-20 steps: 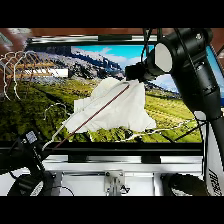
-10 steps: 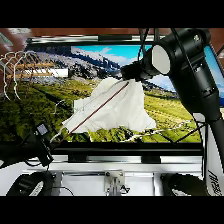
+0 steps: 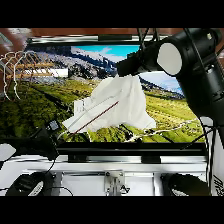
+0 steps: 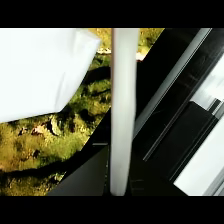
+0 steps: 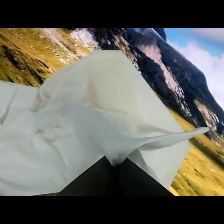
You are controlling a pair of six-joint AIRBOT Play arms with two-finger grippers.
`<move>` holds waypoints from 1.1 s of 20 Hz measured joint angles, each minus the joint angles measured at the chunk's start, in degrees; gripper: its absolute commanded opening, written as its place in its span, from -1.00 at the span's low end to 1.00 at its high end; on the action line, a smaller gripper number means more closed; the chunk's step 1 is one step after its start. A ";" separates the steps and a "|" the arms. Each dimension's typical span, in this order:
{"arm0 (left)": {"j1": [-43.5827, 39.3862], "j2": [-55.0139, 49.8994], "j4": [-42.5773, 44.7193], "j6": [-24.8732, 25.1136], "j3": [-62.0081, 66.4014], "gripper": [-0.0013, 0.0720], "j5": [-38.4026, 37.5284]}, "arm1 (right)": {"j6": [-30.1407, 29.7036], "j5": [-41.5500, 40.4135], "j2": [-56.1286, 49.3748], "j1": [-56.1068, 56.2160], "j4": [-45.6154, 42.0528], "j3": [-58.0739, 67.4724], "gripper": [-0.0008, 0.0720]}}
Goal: Fold the shirts.
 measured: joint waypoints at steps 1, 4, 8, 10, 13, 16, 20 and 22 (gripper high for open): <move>-0.37 -0.72 -0.59 0.37 0.00 -0.83 0.96 | -1.95 -0.68 0.11 0.04 2.91 0.00 -0.78; -2.78 -3.37 -1.70 0.96 0.00 -0.83 5.70 | -6.05 -1.25 0.31 0.09 10.29 0.00 -0.78; -7.41 -7.78 -3.08 0.68 0.00 -0.83 11.93 | -9.22 -0.55 0.50 0.07 20.83 0.00 -0.78; -8.70 -9.42 -3.54 -0.59 0.00 -0.83 14.80 | -10.10 0.28 1.16 0.04 24.17 0.00 -0.78; -9.55 -10.64 -5.92 -1.73 0.42 -0.83 17.94 | -10.47 0.92 2.82 0.04 26.43 0.00 -0.78; -10.36 -11.26 -12.94 -2.23 0.66 -0.83 20.20 | -9.53 2.43 4.28 0.04 26.93 0.02 -0.78; -12.74 -11.85 -18.47 -2.49 0.76 -0.83 21.53 | -8.17 5.77 5.07 0.04 28.48 0.02 -0.78; -13.38 -11.98 -19.61 -2.54 0.76 -0.83 22.08 | -7.41 7.74 5.18 0.04 29.44 0.02 -0.78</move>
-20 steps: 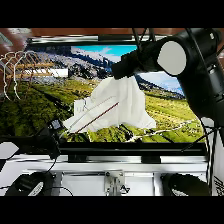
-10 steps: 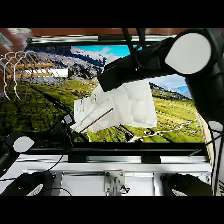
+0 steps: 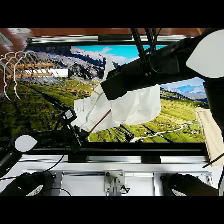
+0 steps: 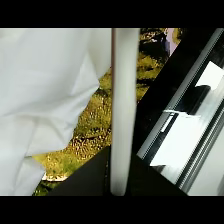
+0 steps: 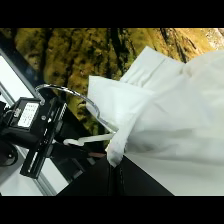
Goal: Fold the shirts.
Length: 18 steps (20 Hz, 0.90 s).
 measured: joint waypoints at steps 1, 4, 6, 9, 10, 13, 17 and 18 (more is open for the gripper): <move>-0.15 -0.04 -0.33 -0.02 0.00 -0.83 0.31 | 0.42 0.85 0.04 0.00 0.46 0.00 -0.78; -0.44 -0.11 -1.01 -0.17 0.00 -0.83 1.51 | 1.14 3.67 0.04 0.00 0.98 0.00 -0.78; -0.55 -0.11 -1.36 -0.61 0.02 -0.83 2.64 | 1.86 4.98 -0.50 0.00 1.03 0.00 -0.78; -0.57 -0.11 -1.40 -1.29 0.13 -0.83 3.32 | 2.47 6.62 -2.34 0.00 0.81 0.00 -0.78; -0.57 -0.11 -1.46 -1.64 0.31 -0.83 3.52 | 2.51 7.21 -3.08 0.00 0.46 0.00 -0.78; -0.44 -0.11 -1.51 -2.36 1.05 -0.83 4.07 | 2.69 8.57 -4.50 -0.02 -1.40 0.00 -0.78; 1.16 -0.22 -1.60 -3.28 1.55 -0.83 5.68 | 2.62 10.21 -5.18 -0.02 -3.45 0.00 -0.78; 1.55 -0.22 -1.57 -3.28 1.57 -0.83 5.88 | 2.51 10.75 -5.22 -0.02 -3.80 0.00 -0.78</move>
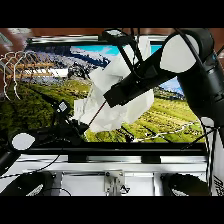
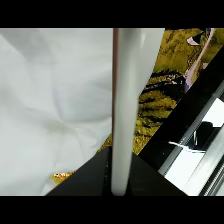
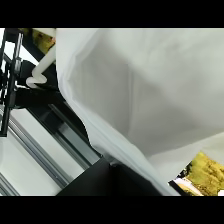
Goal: Fold the shirts.
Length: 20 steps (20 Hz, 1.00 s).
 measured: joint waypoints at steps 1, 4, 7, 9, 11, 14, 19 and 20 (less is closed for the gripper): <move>0.28 0.00 0.02 -0.13 0.04 -0.83 0.09 | 0.00 0.55 -0.07 0.00 -0.46 0.00 -0.78; 0.63 0.00 0.00 -0.35 0.09 -0.83 0.39 | 0.00 2.10 -0.15 0.00 -1.60 0.00 -0.52; 0.81 0.00 -0.37 -0.85 0.13 -0.83 1.14 | -0.04 0.55 -0.17 0.02 -2.03 0.00 0.43; 0.81 0.00 -0.20 -0.76 0.11 -0.83 0.76 | -0.07 -0.59 0.11 0.02 -2.34 -0.02 0.43; 0.79 0.00 -0.07 -0.59 0.11 -0.83 0.74 | -0.26 -1.33 1.40 -0.04 -3.02 -0.02 0.43; 0.81 0.00 1.20 -0.55 0.11 -0.83 0.28 | -0.39 -1.84 5.01 -0.20 -10.25 0.00 0.44; 0.96 0.04 4.46 -0.44 0.11 -0.83 -3.17 | 4.20 -1.14 8.59 -14.12 -27.43 -0.13 0.44; 0.94 0.04 5.40 -0.44 0.11 -0.83 -3.91 | 4.50 -0.76 8.09 -19.67 -27.36 -0.15 0.44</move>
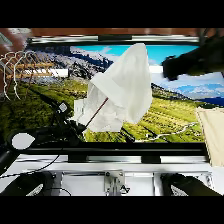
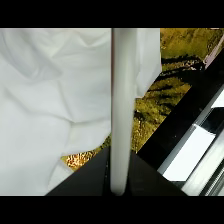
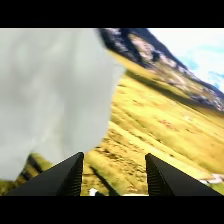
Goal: Fold the shirts.
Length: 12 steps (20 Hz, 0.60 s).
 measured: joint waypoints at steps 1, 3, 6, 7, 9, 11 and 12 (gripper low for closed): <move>0.00 0.02 0.94 0.00 0.02 -0.83 -0.70 | -0.50 0.42 -0.92 -5.38 1.01 -0.04 0.43; 0.00 0.02 3.32 0.02 0.04 -0.83 -1.90 | -6.99 2.51 -3.26 -15.34 6.60 -0.11 0.44; 0.02 0.04 6.08 0.02 0.35 -0.83 -3.41 | -25.05 7.80 -6.54 -23.30 18.71 -0.11 0.04; 0.02 0.04 7.06 0.02 0.48 -0.83 -3.74 | -31.87 8.94 -7.21 -24.30 22.58 -0.11 0.03; 0.04 0.04 9.75 0.02 0.74 -0.83 -4.04 | -45.00 9.51 -8.39 -24.48 28.92 -0.11 0.17; 0.07 0.04 12.59 0.04 0.90 -0.83 -4.35 | -54.69 7.85 -9.01 -23.10 30.71 -0.09 0.71; 0.07 0.04 13.62 0.02 0.96 -0.83 -4.37 | -58.64 6.29 -9.25 -21.81 30.36 -0.11 0.85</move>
